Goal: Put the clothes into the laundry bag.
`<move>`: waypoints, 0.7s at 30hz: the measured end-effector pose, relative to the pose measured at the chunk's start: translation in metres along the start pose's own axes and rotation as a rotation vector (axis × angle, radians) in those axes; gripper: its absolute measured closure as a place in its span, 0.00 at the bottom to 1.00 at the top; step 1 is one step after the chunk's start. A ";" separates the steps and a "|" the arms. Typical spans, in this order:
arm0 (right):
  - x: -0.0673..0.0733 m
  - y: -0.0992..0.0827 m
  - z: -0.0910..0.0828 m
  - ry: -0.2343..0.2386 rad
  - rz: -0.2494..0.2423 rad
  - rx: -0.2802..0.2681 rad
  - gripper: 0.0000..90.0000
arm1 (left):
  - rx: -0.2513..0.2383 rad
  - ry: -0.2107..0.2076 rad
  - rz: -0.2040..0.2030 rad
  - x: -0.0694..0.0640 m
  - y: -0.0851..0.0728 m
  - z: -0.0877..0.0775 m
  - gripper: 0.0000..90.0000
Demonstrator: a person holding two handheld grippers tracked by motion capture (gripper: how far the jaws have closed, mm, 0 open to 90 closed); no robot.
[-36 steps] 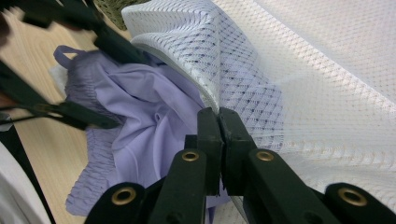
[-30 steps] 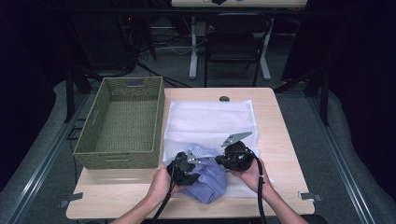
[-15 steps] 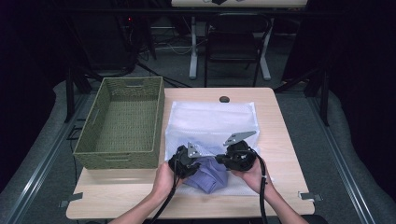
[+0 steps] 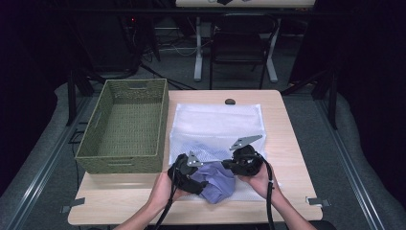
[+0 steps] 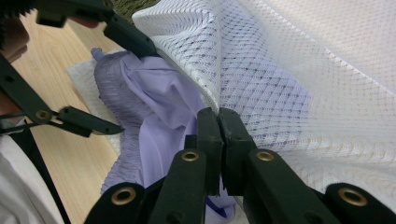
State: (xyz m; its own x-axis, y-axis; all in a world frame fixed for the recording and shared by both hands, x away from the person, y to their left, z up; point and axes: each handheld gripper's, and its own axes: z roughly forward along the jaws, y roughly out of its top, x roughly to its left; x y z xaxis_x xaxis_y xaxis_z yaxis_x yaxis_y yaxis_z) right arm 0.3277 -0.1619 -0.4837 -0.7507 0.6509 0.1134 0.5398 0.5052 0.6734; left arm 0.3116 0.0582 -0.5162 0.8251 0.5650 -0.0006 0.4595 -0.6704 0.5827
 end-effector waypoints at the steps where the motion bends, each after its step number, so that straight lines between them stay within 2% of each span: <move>1: 0.000 0.000 0.001 0.000 0.003 0.002 0.98 | 0.020 0.001 0.001 0.001 0.000 0.004 0.29; 3: 0.000 -0.001 0.002 0.002 -0.003 0.010 0.98 | 0.043 -0.004 0.000 0.002 0.001 0.010 0.29; 6: 0.001 -0.001 0.003 0.003 -0.006 0.012 0.98 | 0.049 -0.007 0.006 0.001 0.001 0.016 0.36; 10: 0.002 -0.001 0.002 0.006 -0.003 0.005 0.98 | 0.057 0.005 0.026 -0.001 0.000 0.025 0.54; 12: 0.003 -0.001 0.003 0.011 -0.007 0.006 0.98 | 0.080 0.005 0.050 0.000 0.002 0.030 0.67; 14: 0.006 0.000 0.003 0.013 -0.008 0.002 0.98 | 0.086 0.003 0.059 0.002 0.005 0.033 0.74; 19: 0.011 0.004 -0.001 0.013 -0.012 -0.024 0.98 | 0.028 0.018 0.038 0.003 0.006 0.034 0.88; 21: 0.011 0.006 -0.005 0.018 -0.001 -0.041 0.98 | -0.027 0.043 0.021 0.003 0.007 0.029 0.90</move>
State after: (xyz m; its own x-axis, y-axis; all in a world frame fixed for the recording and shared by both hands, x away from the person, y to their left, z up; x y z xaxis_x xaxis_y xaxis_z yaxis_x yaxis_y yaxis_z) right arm 0.3207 -0.1549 -0.4750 -0.7584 0.6396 0.1255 0.5231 0.4825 0.7025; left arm 0.3266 0.0410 -0.5352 0.8193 0.5715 0.0469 0.4325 -0.6696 0.6038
